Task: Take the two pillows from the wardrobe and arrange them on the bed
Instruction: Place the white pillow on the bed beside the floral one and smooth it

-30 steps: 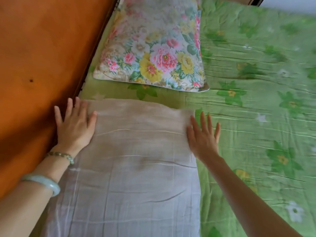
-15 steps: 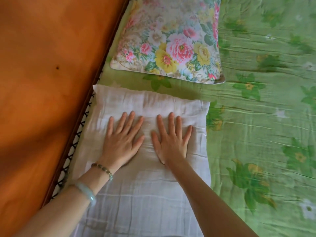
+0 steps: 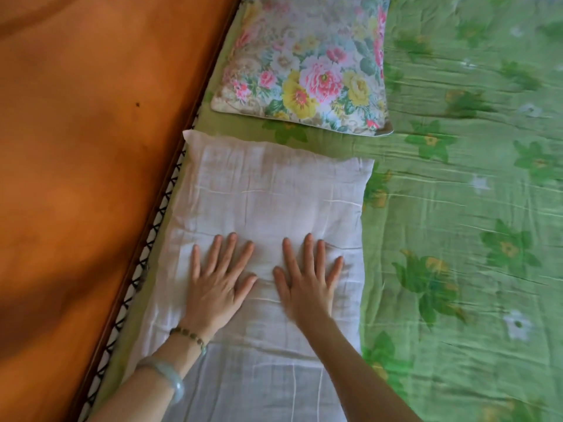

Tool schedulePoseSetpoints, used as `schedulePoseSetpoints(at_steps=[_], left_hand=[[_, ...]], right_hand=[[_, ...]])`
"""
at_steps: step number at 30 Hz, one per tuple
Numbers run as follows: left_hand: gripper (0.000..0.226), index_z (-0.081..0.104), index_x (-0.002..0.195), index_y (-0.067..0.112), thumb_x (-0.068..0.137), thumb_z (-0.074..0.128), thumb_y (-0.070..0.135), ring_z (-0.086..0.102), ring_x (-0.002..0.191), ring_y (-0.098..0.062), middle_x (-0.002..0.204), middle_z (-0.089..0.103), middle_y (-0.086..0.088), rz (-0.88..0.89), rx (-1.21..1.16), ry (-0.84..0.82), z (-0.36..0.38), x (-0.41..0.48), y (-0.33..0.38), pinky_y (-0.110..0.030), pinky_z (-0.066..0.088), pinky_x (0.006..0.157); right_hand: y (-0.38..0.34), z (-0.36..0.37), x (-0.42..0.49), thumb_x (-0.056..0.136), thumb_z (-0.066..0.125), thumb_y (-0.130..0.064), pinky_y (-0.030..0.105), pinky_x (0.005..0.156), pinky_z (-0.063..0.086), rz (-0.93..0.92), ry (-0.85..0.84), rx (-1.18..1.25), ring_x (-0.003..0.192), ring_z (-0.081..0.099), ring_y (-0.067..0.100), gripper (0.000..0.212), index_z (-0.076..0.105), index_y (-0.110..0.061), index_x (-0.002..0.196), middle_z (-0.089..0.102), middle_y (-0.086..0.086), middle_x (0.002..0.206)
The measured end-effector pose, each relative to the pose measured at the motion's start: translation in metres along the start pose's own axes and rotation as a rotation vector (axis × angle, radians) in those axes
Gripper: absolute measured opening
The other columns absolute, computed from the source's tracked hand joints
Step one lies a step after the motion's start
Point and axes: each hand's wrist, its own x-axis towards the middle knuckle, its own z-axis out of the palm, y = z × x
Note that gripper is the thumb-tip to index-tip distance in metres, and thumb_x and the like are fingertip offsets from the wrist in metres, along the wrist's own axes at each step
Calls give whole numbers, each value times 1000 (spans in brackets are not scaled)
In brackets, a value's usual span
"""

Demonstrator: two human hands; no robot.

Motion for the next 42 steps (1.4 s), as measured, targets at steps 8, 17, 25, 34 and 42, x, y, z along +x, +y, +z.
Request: schedulePoseSetpoints(at_steps=[8, 17, 25, 34, 42], left_hand=[[68, 17, 156, 24, 99, 17, 62, 9, 150, -29, 163, 12, -10, 77, -61, 116, 3, -64, 12, -58, 3, 118], [70, 23, 154, 23, 97, 19, 62, 18, 149, -32, 162, 18, -10, 41, -5, -78, 33, -182, -18, -61, 14, 116], [76, 23, 154, 19, 95, 19, 65, 14, 149, -30, 163, 14, -8, -111, 55, -299, 58, -313, -63, -62, 15, 114], [72, 17, 155, 25, 96, 17, 65, 15, 148, -31, 159, 22, -15, -9, -87, -149, 34, -305, 17, -59, 6, 117], [81, 10, 156, 30, 89, 10, 76, 9, 148, -36, 163, 8, -11, -194, -19, -226, 50, -347, -3, -52, -19, 113]], right_hand=[[-8, -12, -77, 95, 26, -58, 64, 113, 7, -62, 198, 123, 146, 15, 35, 62, 17, -33, 152, 19, 15, 158], [8, 34, -179, 92, 35, -56, 60, 112, 11, -97, -27, 17, 145, 16, 36, 65, 23, -30, 151, 18, 13, 158], [45, 74, -327, 88, 42, -60, 62, 107, 25, -129, -102, -2, 144, 21, 30, 63, 39, -32, 144, 37, 17, 150], [29, 51, -338, 89, 46, -50, 58, 112, 15, -255, -31, 58, 145, 15, 34, 65, 28, -33, 149, 25, 16, 156], [68, 76, -349, 93, 44, -53, 59, 103, 33, -493, -143, -116, 138, 34, 35, 55, 43, -30, 142, 38, 12, 150]])
